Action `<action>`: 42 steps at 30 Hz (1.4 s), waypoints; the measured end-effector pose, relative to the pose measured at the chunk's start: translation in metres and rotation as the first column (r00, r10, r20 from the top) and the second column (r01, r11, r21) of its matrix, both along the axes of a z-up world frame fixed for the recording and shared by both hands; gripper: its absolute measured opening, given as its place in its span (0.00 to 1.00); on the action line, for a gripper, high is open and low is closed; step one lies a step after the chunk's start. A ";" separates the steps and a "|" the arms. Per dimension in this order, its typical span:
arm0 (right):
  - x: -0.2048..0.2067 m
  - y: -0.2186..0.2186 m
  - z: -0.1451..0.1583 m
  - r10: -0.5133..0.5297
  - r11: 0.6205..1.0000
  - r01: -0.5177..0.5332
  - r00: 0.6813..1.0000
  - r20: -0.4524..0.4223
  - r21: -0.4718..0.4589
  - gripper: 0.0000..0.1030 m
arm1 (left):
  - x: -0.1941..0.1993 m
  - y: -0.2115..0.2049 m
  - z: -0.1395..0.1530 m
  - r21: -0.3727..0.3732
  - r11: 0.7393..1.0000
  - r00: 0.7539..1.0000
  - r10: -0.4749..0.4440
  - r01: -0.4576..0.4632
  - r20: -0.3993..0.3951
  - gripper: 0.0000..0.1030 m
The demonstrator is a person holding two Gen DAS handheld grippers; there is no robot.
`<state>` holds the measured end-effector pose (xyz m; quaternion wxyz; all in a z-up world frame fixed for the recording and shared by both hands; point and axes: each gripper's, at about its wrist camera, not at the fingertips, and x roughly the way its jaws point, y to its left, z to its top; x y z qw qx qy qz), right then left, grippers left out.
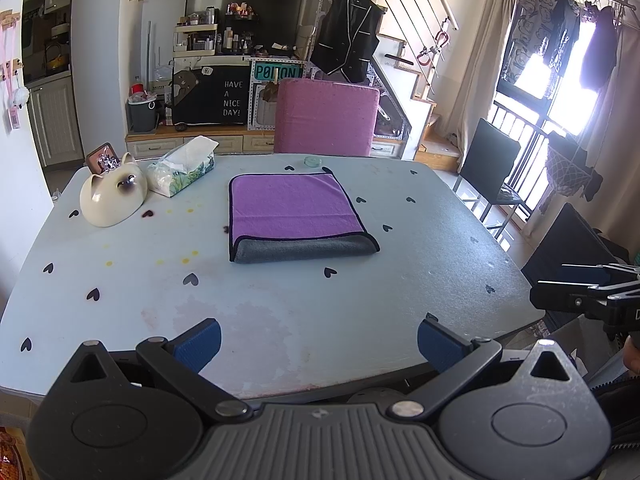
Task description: Fold towel
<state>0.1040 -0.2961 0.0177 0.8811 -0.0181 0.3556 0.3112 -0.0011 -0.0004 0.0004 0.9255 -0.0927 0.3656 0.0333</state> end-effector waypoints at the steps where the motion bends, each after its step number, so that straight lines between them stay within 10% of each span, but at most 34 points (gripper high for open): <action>1: 0.000 0.000 0.000 0.000 1.000 0.000 1.000 0.000 0.000 0.99 | 0.001 0.000 0.000 0.000 1.000 1.000 0.001 -0.001 0.000 1.00; 42: 0.000 -0.002 -0.001 -0.004 1.000 0.004 1.000 -0.003 0.002 0.99 | 0.003 -0.002 -0.006 -0.001 1.000 1.000 0.001 -0.001 -0.001 1.00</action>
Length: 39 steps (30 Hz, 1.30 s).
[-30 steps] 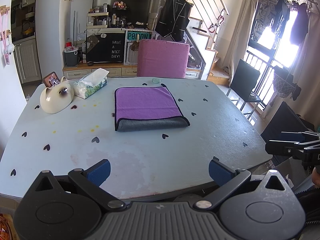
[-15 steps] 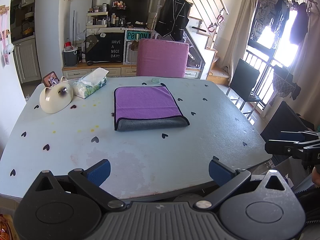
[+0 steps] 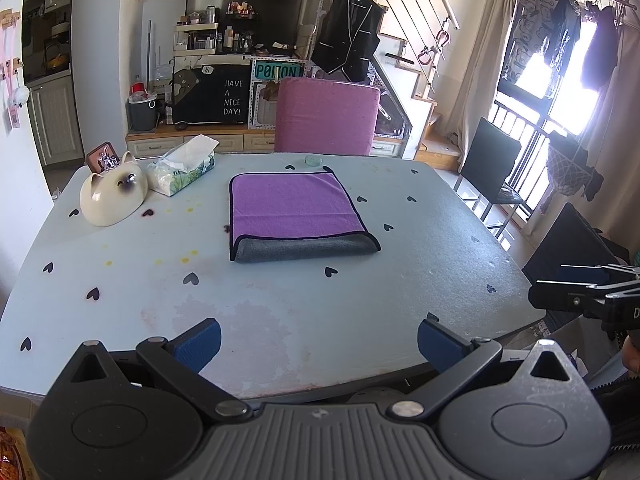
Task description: Fold towel
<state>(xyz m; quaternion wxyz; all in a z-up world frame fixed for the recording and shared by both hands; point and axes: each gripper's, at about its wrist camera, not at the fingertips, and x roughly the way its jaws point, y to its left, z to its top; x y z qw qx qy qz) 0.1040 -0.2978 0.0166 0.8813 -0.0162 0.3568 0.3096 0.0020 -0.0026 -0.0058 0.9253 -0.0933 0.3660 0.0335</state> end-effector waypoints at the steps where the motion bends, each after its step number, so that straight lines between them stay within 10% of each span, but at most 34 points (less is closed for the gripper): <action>1: 0.000 -0.001 -0.001 -0.004 1.000 0.004 1.000 0.000 0.001 0.99 | 0.000 0.000 0.000 0.000 1.000 1.000 0.000 0.000 -0.001 1.00; 39: 0.072 0.025 -0.036 -0.050 0.999 0.049 0.999 -0.007 -0.021 1.00 | 0.076 0.023 -0.029 0.040 0.998 0.998 0.041 -0.039 -0.045 1.00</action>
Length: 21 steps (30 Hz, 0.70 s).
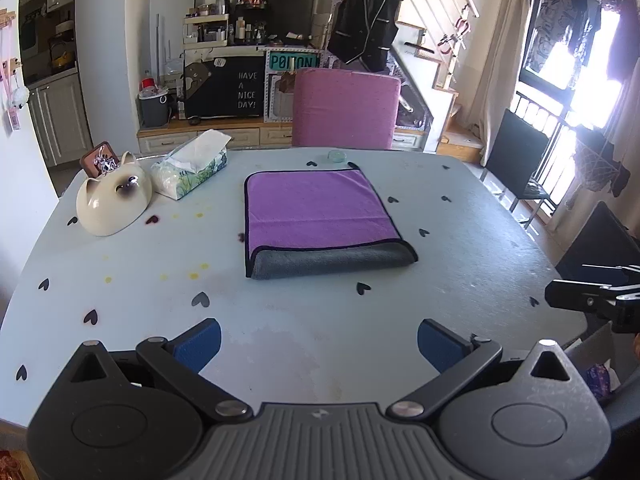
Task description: Fold towel
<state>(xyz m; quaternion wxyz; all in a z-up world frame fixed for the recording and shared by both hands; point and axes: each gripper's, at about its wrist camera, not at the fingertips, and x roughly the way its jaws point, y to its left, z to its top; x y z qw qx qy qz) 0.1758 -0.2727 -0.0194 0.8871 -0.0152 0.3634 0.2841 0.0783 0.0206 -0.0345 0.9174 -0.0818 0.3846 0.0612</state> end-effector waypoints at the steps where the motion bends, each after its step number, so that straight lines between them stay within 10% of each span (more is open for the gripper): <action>1: 0.004 0.002 -0.003 -0.005 1.000 0.005 1.000 -0.002 0.000 1.00 | 0.004 0.001 -0.003 0.000 1.000 1.000 0.002 -0.002 -0.001 1.00; 21: 0.100 0.029 -0.067 -0.071 0.997 0.073 0.996 0.054 -0.021 1.00 | 0.098 0.039 -0.058 0.006 0.997 0.996 0.073 -0.074 0.051 1.00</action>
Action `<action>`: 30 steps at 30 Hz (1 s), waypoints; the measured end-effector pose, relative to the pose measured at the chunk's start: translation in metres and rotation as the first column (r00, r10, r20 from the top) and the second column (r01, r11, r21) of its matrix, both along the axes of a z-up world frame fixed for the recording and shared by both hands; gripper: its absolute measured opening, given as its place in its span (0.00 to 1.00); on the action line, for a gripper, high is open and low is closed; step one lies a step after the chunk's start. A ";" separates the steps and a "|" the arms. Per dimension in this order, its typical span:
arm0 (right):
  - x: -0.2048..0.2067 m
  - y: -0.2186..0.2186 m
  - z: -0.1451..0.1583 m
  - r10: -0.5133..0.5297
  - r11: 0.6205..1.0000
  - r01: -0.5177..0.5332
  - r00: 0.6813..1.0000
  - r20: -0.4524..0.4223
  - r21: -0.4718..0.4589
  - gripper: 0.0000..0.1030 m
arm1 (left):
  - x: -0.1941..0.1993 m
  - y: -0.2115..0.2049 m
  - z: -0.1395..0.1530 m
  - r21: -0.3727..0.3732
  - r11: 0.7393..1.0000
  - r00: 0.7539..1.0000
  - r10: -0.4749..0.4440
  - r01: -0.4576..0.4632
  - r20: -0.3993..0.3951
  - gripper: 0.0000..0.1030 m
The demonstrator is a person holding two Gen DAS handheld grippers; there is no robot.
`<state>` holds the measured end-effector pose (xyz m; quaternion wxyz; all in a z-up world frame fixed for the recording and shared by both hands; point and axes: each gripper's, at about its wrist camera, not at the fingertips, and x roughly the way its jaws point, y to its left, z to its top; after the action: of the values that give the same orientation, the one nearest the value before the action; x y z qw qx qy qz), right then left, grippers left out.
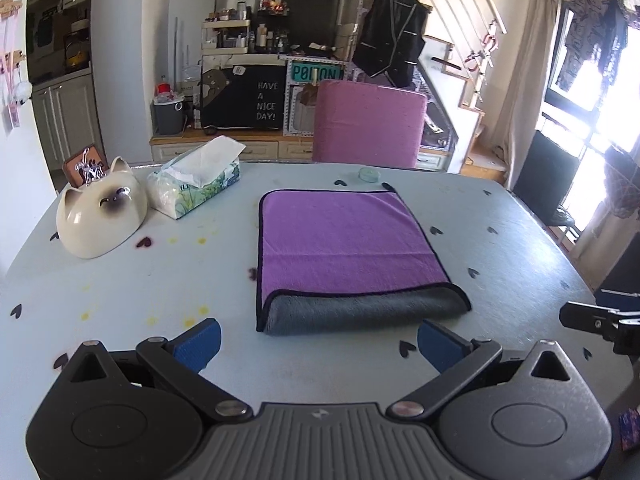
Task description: Fold towel
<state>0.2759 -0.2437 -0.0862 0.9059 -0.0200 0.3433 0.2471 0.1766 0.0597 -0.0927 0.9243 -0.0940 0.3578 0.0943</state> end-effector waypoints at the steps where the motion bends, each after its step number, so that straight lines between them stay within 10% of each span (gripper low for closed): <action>1: 0.006 0.001 -0.004 -0.006 1.000 0.006 1.000 -0.005 0.000 1.00 | 0.005 0.002 -0.004 -0.003 1.000 1.000 0.008 -0.008 -0.001 1.00; 30: 0.155 0.042 -0.113 0.020 1.000 -0.018 0.990 -0.136 0.019 1.00 | 0.124 0.064 -0.101 0.002 0.994 0.987 0.106 -0.107 -0.123 1.00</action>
<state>0.4311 -0.2018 -0.1988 0.8781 0.0019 0.4020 0.2596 0.3005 0.1234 -0.1938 0.8939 -0.1091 0.4087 0.1482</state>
